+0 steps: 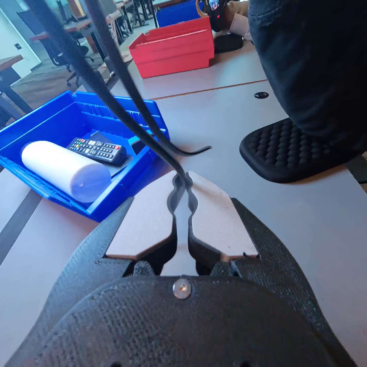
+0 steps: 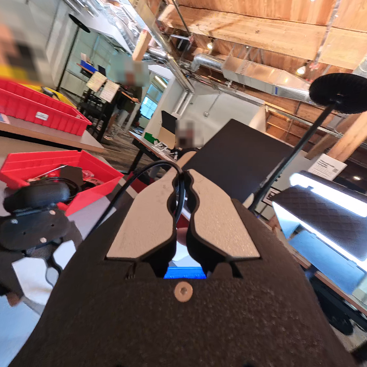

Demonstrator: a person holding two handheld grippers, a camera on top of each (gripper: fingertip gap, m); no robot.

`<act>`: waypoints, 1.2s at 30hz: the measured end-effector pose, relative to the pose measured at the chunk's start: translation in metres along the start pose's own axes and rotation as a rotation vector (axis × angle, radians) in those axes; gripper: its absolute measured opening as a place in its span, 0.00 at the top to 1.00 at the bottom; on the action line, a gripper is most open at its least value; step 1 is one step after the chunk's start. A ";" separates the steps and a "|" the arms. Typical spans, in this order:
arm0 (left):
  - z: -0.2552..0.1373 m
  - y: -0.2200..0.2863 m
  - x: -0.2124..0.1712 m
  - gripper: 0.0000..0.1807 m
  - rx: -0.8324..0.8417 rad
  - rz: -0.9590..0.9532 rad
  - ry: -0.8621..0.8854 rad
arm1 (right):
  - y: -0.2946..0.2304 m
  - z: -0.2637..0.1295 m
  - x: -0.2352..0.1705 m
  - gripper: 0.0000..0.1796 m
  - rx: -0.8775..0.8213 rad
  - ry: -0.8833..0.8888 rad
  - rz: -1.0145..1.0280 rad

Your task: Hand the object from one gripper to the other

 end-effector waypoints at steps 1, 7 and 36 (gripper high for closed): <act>-0.008 -0.004 0.002 0.97 0.008 0.001 -0.004 | 0.008 -0.005 -0.001 0.97 -0.033 -0.010 -0.004; -0.080 -0.019 0.029 0.98 0.009 -0.003 0.045 | 0.060 -0.034 -0.042 0.97 -0.221 -0.301 -0.178; -0.045 0.009 0.044 0.81 0.027 -0.126 0.101 | 0.075 -0.064 -0.046 0.97 -0.407 -0.732 -0.334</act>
Point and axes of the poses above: each gripper's, where its closed fingertips meet, z out along the fingers, x out of its top, y = z × x across the jaws, the point moved 6 cm from there along -z, back along the fingers, and after that the axes turned 9 degrees about y, right-handed, at the moved point
